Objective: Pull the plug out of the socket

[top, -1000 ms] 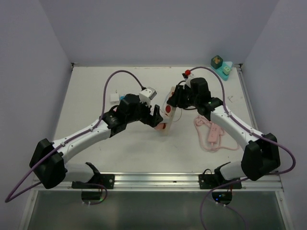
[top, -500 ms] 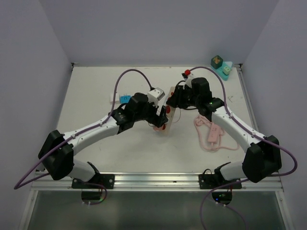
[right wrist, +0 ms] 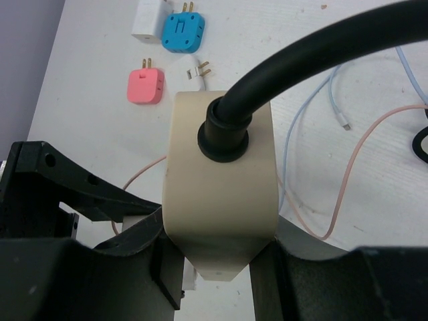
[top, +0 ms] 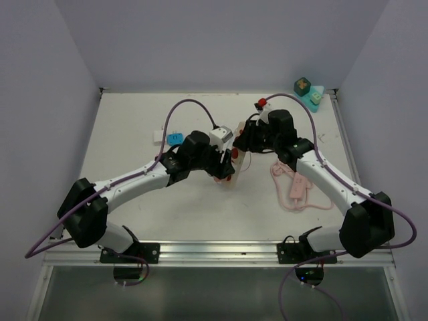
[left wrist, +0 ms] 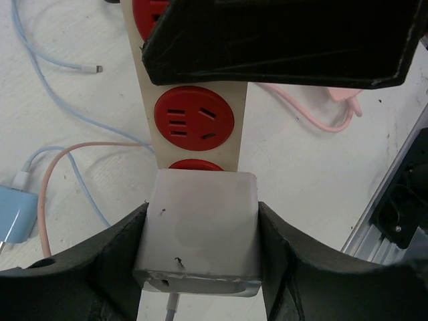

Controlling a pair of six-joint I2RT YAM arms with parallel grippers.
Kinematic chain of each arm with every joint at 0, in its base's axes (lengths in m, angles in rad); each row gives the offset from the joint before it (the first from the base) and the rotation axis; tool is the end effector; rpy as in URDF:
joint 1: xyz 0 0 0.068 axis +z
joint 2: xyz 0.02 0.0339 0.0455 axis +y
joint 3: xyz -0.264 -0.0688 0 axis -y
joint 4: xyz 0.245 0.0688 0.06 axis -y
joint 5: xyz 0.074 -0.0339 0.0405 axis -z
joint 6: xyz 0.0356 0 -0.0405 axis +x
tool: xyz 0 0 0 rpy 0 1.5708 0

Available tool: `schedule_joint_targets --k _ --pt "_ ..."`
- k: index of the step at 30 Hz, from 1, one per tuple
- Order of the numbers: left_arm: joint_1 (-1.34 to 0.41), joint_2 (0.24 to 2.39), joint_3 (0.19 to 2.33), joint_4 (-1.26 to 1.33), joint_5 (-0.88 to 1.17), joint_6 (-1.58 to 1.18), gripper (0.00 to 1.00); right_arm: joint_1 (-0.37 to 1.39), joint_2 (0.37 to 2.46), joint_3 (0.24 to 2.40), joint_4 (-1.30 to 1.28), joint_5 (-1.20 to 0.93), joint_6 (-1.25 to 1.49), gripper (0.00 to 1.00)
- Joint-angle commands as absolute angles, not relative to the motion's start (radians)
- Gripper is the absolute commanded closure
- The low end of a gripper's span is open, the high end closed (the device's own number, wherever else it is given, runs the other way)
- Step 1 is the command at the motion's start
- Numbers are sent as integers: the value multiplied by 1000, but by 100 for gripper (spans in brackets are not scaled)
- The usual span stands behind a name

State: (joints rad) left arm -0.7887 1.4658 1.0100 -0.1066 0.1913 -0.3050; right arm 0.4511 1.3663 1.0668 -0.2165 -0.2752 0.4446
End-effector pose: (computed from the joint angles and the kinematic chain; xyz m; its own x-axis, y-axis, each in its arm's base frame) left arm 0.2284 -0.2395 0.2640 -0.6016 0.1873 -0.7765 0.6596 0.6647 -0.3507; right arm 0.2769 0.1449 0.3036 -0.6728 0.1340 -0.7276 -0.3798 0.7814 0.4951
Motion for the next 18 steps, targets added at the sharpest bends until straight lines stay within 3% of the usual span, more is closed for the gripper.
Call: schedule_joint_targets --k 1,2,3,4,13,18 --pt "-790 1465 1048 -75 210 -308 76 453 1293 1059 -152 -249 411 100" --pt "-790 1459 1045 -75 210 -311 84 453 1284 1051 -167 -208 400 100" --pt "-790 1456 1042 -74 207 -310 98 453 1278 1043 -175 -181 387 100" --pt "-790 1453 1040 -72 207 -311 100 453 1273 1025 -184 -157 374 100" --pt "-779 1372 997 -58 193 -311 100 449 1247 931 -308 246 230 100" --pt "-736 1307 979 -86 209 -299 100 408 1227 896 -313 301 225 100"
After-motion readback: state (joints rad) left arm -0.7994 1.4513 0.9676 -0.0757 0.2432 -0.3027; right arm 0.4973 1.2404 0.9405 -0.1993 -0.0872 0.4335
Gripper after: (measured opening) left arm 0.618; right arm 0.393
